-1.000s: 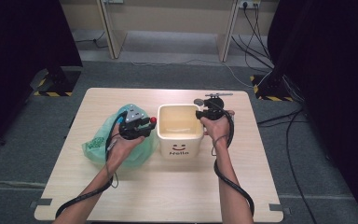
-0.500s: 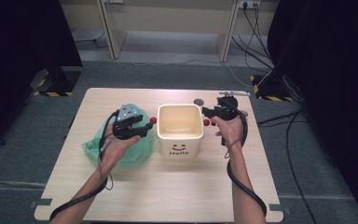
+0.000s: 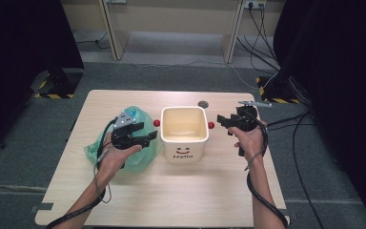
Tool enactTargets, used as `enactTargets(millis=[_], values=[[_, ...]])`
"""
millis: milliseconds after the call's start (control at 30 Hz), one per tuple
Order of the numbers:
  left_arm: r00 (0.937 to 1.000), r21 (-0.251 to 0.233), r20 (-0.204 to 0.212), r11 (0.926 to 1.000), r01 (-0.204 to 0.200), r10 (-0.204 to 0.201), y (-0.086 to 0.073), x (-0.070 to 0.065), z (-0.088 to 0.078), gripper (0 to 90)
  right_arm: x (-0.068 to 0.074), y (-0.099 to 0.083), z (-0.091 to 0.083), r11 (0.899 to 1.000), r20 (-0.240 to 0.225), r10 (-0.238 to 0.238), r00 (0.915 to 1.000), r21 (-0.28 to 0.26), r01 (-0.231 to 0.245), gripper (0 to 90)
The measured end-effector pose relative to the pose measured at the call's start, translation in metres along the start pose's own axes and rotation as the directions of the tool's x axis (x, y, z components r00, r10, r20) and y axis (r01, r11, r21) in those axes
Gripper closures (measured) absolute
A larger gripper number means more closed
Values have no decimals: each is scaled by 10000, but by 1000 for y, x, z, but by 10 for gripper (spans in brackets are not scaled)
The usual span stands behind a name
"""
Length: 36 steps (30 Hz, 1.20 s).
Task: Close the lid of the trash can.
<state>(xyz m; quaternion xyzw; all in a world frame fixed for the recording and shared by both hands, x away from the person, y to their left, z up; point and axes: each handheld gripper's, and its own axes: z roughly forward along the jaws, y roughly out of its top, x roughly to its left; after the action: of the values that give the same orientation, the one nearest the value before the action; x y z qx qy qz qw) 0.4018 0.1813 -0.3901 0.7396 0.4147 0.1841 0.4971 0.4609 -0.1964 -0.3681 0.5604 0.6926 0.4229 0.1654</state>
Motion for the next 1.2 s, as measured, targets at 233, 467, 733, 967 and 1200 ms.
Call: enactTargets(millis=[233, 467, 733, 967, 1200], values=[[9989, -28, 465, 9999, 101, -99, -7, -9, -12, 280, -7, -11, -5, 10000, -108, -86, 9999, 7, 87, 332], [9972, -100, 741, 9999, 130, -122, -16, -15, -23, 261, -10, -25, -11, 9998, -168, -181, 9997, -39, 180, 306], [9950, -84, 994, 9999, 86, -77, -34, -24, -30, 261, -15, -46, -15, 9997, -58, -238, 9997, 56, 238, 304], [9929, -92, 1185, 10000, 14, -3, -45, -31, -31, 261, -21, -64, -17, 9999, -93, -101, 9999, 108, 102, 302], [9909, -162, 1321, 9996, -232, 251, -59, -38, -31, 247, -23, -83, -18, 10000, -157, -40, 9999, 86, 41, 295]])
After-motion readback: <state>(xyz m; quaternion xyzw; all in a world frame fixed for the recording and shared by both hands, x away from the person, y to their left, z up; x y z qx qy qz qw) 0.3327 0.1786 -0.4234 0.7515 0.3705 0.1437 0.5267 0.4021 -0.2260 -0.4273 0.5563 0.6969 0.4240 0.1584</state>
